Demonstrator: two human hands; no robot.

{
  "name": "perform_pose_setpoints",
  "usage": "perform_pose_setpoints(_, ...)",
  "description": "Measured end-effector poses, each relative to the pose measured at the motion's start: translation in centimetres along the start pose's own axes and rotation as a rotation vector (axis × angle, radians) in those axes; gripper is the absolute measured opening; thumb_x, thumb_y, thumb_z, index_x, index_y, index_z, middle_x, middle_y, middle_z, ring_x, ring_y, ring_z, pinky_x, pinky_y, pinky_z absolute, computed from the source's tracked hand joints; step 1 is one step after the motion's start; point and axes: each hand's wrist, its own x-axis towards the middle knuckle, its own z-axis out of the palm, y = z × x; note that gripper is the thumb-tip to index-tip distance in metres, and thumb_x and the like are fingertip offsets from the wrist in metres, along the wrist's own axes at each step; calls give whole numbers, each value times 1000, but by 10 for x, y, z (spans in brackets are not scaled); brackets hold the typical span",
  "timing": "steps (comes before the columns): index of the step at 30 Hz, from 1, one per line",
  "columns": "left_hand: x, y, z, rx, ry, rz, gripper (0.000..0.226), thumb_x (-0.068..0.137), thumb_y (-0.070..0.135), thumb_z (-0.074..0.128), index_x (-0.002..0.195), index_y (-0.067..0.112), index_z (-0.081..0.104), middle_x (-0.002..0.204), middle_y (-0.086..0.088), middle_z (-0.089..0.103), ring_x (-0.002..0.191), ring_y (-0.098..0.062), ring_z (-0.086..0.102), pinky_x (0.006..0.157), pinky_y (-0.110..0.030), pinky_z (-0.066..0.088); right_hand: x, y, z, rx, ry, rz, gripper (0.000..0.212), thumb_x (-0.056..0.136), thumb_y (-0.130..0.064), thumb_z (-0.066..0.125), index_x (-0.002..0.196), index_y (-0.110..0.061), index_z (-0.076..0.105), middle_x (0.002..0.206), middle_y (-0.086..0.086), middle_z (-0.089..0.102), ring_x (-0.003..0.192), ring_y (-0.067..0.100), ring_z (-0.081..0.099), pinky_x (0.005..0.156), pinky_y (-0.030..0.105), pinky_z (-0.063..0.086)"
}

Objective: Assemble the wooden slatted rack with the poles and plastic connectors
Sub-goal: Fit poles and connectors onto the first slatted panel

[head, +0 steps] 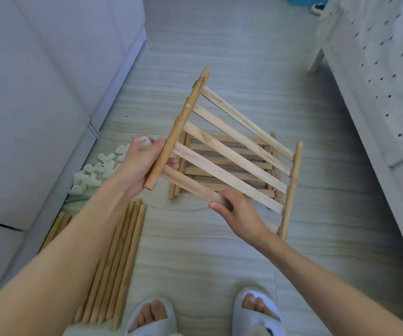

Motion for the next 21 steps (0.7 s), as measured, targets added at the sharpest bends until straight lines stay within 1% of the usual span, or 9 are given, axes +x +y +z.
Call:
perform_pose_setpoints(1,-9,5,4,42,-3,38,17,98,18,49,100,12,32,71,-14,59,51,-20,62,66,-39,56,-5,-4,-5,-1,-5,-6,17,91,-31,59,89,-15,57,71,-16,43,69,9,41,60,15,31)
perform_pose_setpoints(3,-26,12,11,101,-5,119,16,100,16,45,105,14,29,73,-14,60,49,-17,63,66,-37,56,-14,-10,-13,-6,-4,-9,16,91,-30,59,86,-16,54,68,-14,43,64,3,40,57,15,32)
perform_pose_setpoints(6,-47,19,21,169,16,232,14,101,13,39,109,17,29,63,-1,67,56,-17,65,80,-45,53,-27,-20,-20,-28,-3,-14,17,92,-33,57,88,-17,53,69,-11,45,64,5,42,56,20,31)
perform_pose_setpoints(8,-61,23,26,173,25,265,15,100,11,39,110,19,30,60,4,66,62,-20,66,85,-47,52,-33,-22,-23,-55,-38,-15,15,93,-35,55,89,-22,49,68,-13,44,66,10,43,59,25,32)
perform_pose_setpoints(11,-76,25,35,144,-6,282,16,99,13,44,101,26,35,75,2,62,63,-21,68,78,-43,56,-34,-21,-21,-134,-92,-30,17,93,-37,53,90,-21,49,69,-12,45,70,15,44,60,29,29)
perform_pose_setpoints(14,-74,24,45,182,1,336,14,99,8,42,106,18,36,75,-1,60,55,-9,65,56,-22,54,-23,-18,-11,-171,-105,-23,25,93,-37,54,97,-13,54,79,-5,50,77,23,52,66,35,37)
perform_pose_setpoints(16,-65,24,50,259,-3,373,18,99,6,41,114,15,36,76,-3,59,55,-4,65,52,-14,49,-12,-14,-2,-147,-90,-16,26,92,-37,56,94,-11,55,77,-3,50,78,25,55,66,37,39)
perform_pose_setpoints(19,-48,21,50,367,-36,402,20,98,8,43,115,19,41,74,-2,61,57,-5,66,54,-15,50,3,-8,11,-149,-59,7,30,90,-38,58,94,-8,58,76,2,56,79,27,59,65,35,39)
perform_pose_setpoints(21,-34,12,45,451,-20,457,20,97,13,47,109,29,45,76,-3,62,64,-14,67,62,-27,55,13,-3,20,-156,-31,12,34,89,-41,58,96,-7,60,81,8,63,81,28,61,63,33,38)
